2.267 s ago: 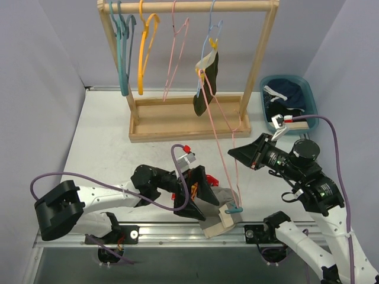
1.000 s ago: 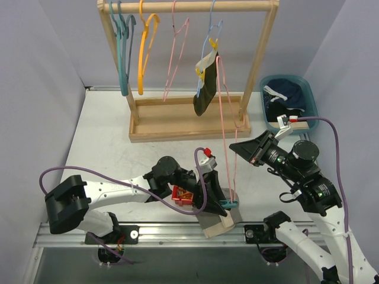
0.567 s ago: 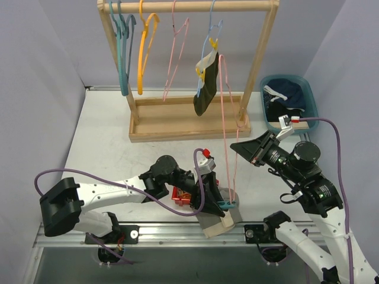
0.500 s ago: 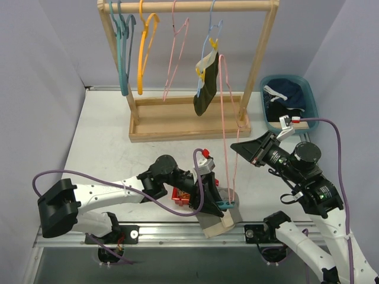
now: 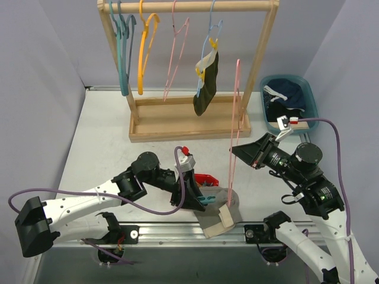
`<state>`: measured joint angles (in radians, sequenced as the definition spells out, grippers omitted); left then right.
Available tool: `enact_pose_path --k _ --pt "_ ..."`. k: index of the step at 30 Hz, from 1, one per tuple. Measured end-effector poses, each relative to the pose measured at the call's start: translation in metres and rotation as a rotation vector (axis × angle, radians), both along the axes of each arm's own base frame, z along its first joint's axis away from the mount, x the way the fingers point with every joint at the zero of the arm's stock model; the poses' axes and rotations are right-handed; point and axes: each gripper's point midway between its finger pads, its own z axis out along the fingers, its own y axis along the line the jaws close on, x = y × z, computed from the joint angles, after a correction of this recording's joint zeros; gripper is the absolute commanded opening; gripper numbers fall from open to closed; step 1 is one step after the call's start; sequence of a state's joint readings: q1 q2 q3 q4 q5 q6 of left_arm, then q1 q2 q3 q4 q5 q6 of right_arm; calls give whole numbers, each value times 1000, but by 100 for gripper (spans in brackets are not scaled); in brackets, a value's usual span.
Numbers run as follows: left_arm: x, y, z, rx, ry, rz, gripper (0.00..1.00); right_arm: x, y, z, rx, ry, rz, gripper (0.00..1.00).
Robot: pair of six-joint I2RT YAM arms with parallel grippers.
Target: Remove the underwear clipped to the hanger
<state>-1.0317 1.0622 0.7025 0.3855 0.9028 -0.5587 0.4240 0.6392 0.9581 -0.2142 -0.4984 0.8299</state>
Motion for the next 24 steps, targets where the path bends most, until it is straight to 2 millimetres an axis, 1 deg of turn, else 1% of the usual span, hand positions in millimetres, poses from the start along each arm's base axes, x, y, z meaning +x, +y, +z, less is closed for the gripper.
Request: enact_pose_path --k 3,5,8,12,14,15,17,18,20,21,24 --pt "3 2 -10 44 14 18 3 -3 1 0 -14 -14 20 0" --pt "12 4 -20 103 28 73 3 -3 -2 -2 -44 -17 10 0" --pt "39 6 -39 257 61 239 3 -1 -14 -6 -113 -23 -43 0" --pt "87 17 -64 481 97 508 3 1 -29 -11 -183 -32 -112 0" --pt "105 23 -81 591 119 608 3 1 -36 -18 -214 -22 -140 0" --pt "113 27 -95 660 132 656 3 1 -39 -21 -228 -17 -155 0" --pt "122 34 -118 781 151 712 3 2 -47 -29 -264 -1 -190 0" --pt "125 37 -129 841 156 736 11 3 -51 -33 -281 9 -209 0" --pt "132 42 -148 951 164 771 16 4 -59 -43 -313 31 -244 0" --pt "136 44 -157 1011 166 789 29 4 -62 -48 -329 43 -256 0" --pt "143 47 -170 1113 162 813 45 4 -71 -63 -374 76 -292 0"
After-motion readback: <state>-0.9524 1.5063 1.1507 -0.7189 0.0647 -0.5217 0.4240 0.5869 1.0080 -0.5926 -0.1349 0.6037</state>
